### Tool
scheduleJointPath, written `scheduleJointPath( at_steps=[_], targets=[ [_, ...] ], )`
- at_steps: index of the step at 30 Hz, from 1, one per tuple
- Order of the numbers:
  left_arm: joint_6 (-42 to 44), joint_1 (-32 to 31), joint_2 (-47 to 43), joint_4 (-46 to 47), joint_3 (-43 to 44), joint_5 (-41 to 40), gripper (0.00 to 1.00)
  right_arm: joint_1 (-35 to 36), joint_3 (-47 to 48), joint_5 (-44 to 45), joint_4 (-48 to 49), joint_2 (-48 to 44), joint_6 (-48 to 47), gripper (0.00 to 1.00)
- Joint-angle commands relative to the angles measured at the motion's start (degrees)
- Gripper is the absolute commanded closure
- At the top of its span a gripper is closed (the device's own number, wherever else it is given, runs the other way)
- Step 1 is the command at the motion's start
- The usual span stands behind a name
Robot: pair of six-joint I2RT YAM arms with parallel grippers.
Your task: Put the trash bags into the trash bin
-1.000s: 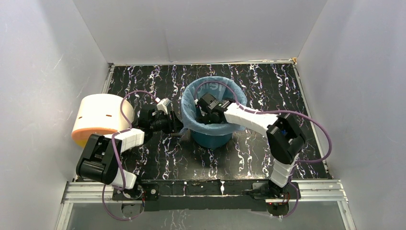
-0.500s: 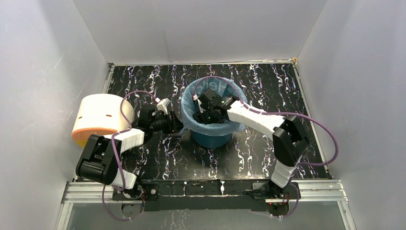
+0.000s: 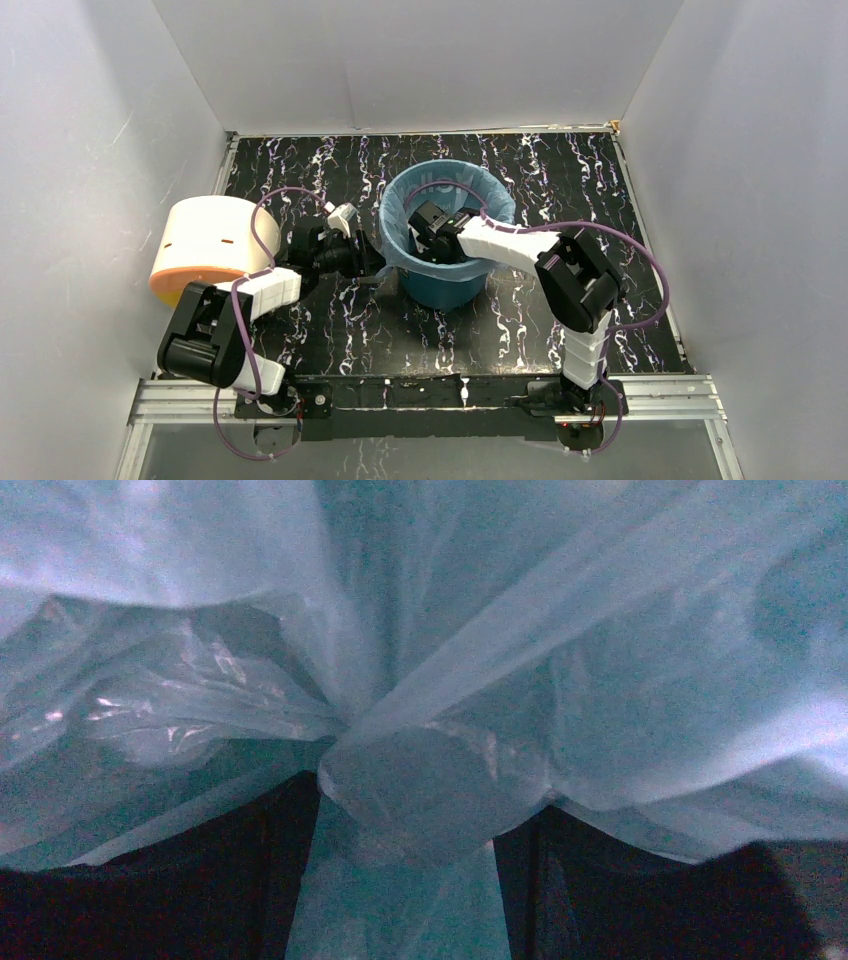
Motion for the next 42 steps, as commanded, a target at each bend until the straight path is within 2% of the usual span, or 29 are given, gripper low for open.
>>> scheduleJointPath(
  at_steps=[1, 7, 12, 15, 22, 35, 42],
  targets=[
    [1.4, -0.1, -3.1, -2.4, 1.8, -0.5, 0.5, -0.1, 0.5, 1.2, -4.6, 2.0, 1.6, 0.28],
    [2.6, 0.0, -2.9, -3.5, 2.4, -0.8, 0.5, -0.1, 0.3, -0.8, -0.9, -3.6, 2.3, 0.26],
    [1.3, -0.1, -3.1, -2.9, 2.5, -0.4, 0.5, -0.1, -1.5, 0.3, -2.8, 1.4, 2.7, 0.28],
    [2.8, -0.1, -3.8, -5.6, 4.0, -0.3, 0.5, -0.1, -2.3, 0.7, -3.4, 4.3, 3.2, 0.29],
    [4.7, -0.1, -4.2, -8.7, 5.1, -1.5, 0.49, -0.2, -0.8, 1.4, -4.3, 4.7, 3.5, 0.29],
    [5.6, -0.1, -4.2, -10.0, 5.5, -2.0, 0.48, -0.6, 4.5, 3.8, -3.6, -5.1, 6.0, 0.27],
    [5.6, -0.1, -4.3, -10.3, 5.8, -2.3, 0.48, -0.8, 4.0, 3.2, -3.4, -6.6, 6.4, 0.27]
  ],
)
